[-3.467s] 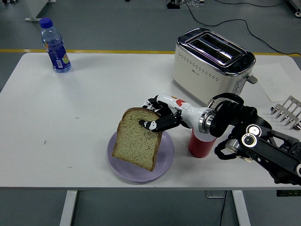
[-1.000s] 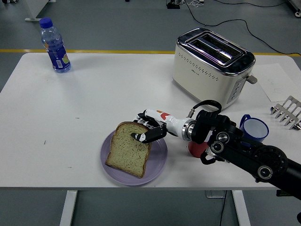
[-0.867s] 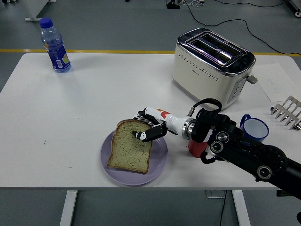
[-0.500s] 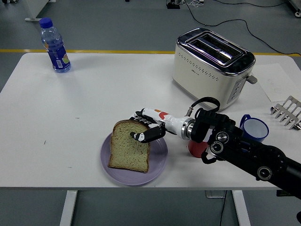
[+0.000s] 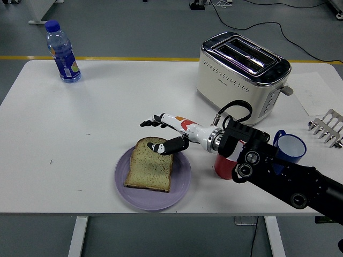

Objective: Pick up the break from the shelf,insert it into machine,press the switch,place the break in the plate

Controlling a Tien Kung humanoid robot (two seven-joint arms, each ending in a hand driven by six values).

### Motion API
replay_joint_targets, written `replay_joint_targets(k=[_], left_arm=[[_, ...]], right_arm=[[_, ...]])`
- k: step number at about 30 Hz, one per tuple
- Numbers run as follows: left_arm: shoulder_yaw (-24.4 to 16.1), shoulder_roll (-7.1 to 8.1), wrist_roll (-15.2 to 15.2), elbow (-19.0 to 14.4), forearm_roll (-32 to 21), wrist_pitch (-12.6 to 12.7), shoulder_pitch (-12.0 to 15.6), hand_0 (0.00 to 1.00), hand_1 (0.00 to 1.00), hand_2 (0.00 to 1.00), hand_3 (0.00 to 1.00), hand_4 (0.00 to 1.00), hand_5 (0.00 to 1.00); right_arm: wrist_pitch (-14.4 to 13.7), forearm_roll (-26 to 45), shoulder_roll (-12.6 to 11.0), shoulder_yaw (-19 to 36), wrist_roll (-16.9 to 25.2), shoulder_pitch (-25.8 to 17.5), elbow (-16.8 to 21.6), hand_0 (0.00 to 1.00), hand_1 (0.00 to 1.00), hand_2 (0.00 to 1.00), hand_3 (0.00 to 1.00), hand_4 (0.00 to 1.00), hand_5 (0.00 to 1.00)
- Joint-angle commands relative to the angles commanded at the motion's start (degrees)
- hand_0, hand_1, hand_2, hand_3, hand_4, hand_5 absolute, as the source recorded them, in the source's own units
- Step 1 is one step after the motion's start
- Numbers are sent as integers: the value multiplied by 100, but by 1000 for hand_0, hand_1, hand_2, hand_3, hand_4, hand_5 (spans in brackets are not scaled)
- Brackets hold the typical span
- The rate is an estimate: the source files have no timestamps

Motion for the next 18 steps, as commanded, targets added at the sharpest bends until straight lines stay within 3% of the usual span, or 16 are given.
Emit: replay_joint_targets(k=[8,18], left_arm=[[-19,-4,1,0,13,1,2,685,693,678,566,280,829],[-26,-1,2,0,34,-4,3,685,693,678,566,280,829]], right_arm=[[-184,0,-48,62,146,-32,120,940,909,914,876,682,265],[-497,302,-349,638,898,-217,905,925,896,897,872,688,287]])
